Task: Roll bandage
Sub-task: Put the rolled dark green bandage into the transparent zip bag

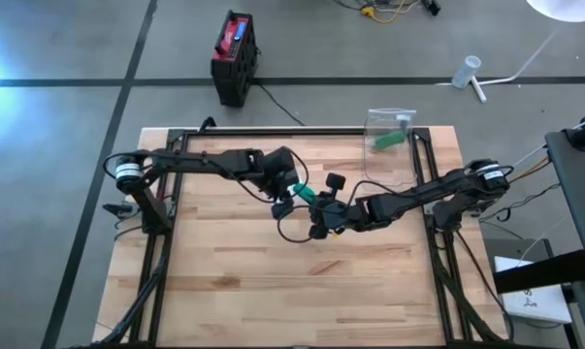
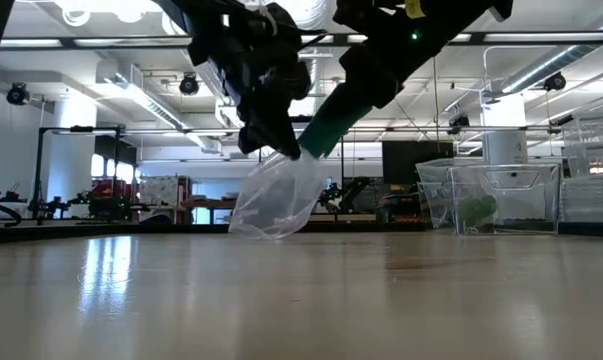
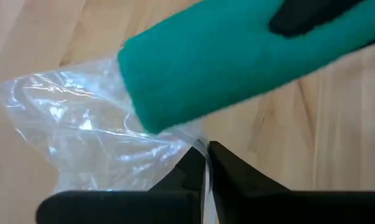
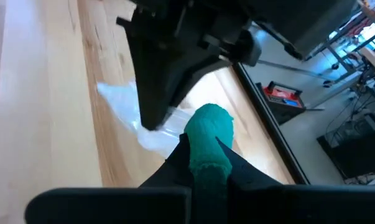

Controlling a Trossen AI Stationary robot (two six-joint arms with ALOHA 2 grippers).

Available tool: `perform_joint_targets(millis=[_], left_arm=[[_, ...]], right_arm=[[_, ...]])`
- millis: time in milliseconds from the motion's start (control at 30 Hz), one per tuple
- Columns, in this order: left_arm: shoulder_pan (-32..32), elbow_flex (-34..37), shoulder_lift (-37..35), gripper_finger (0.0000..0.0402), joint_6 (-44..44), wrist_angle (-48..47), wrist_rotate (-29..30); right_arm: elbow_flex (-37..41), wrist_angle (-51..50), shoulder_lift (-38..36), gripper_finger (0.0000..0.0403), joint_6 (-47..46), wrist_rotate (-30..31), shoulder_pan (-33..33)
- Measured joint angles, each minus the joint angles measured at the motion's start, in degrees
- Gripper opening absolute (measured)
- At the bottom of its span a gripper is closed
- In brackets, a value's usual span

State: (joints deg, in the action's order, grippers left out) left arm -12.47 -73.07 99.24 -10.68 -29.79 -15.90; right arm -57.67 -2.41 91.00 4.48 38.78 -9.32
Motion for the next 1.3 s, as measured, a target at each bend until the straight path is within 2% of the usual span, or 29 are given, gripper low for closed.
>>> perform_joint_targets(millis=[100,300,700,833,933,1133,1300], left_arm=[[0.00,0.87,0.00,0.0009,0.32,0.12,0.60],[0.00,3.87,0.00,0.0029,4.11,0.34,8.57],[0.04,9.46,0.00,0.0146,10.00,6.69,14.36],[0.52,11.56,0.00,0.0177,16.49,7.19,13.40],[1.66,14.45,0.29,0.0194,20.30,10.34,15.37],[1.97,20.35,0.37,0.0200,22.19,22.53,21.24],[1.64,21.71,0.69,0.0176,24.11,24.90,22.44]], right_arm=[[0.02,-0.69,0.00,0.0014,-0.08,-0.10,0.00],[0.04,-0.68,0.00,0.0014,-0.08,-0.21,0.00],[0.04,-0.68,0.00,0.0014,-0.04,-0.21,0.00],[0.04,-0.68,0.00,0.0014,-0.01,-0.21,0.00],[0.04,-0.68,0.00,0.0014,-0.01,-0.21,0.00],[0.04,-0.68,-0.02,0.0014,-0.70,-0.21,0.00],[0.04,-0.70,-0.02,0.0014,-0.82,-0.21,0.00]])
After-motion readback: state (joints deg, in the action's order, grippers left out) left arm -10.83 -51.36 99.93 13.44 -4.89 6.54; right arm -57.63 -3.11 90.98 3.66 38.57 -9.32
